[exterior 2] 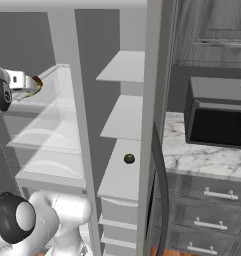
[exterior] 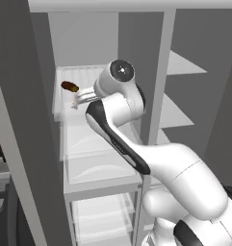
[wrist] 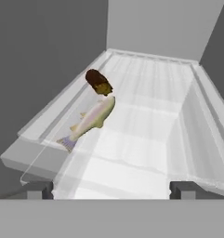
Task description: There's a fish in the fridge that needs to be moved to the freezer for freezing. Pick up the fish from the fridge, place it on any shelf in the freezer, and close the fridge and freezer doors when done.
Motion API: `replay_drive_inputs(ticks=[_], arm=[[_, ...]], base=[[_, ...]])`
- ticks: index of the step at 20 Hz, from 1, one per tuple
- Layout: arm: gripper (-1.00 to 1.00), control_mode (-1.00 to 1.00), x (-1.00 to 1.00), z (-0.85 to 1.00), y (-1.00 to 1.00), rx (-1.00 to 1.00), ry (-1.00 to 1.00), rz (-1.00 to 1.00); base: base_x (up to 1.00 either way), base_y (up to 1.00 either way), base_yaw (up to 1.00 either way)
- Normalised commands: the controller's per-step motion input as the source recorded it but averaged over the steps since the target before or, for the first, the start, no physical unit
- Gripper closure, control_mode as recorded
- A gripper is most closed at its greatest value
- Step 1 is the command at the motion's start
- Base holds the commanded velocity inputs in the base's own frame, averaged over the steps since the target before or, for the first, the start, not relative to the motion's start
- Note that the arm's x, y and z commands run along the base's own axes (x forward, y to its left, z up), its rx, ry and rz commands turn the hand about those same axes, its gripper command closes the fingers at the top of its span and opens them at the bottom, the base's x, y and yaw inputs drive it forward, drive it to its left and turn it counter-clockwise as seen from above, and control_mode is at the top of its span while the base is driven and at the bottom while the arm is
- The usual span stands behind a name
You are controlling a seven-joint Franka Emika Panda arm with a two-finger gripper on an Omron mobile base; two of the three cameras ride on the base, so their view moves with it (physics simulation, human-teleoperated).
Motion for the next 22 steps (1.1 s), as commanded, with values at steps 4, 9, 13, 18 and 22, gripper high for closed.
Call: replay_drive_inputs(ticks=[4,9,13,18,22], arm=[[-1.00,-1.00,0.21,-0.03,0.32,0.11,0.02,0.00],[-1.00,-1.00,0.13,-0.02,0.18,0.07,0.04,0.00],[-1.00,-1.00,0.20,-0.08,0.08,0.02,0.02,-0.03],[-1.00,-1.00,0.24,-0.20,0.09,0.00,0.05,-0.02],[-1.00,-1.00,0.22,-0.05,0.12,0.00,0.09,-0.01]], base=[[0.00,0.00,0.00],[0.00,0.00,0.00],[0.00,0.00,0.00],[0.00,0.00,0.00],[0.00,0.00,0.00]])
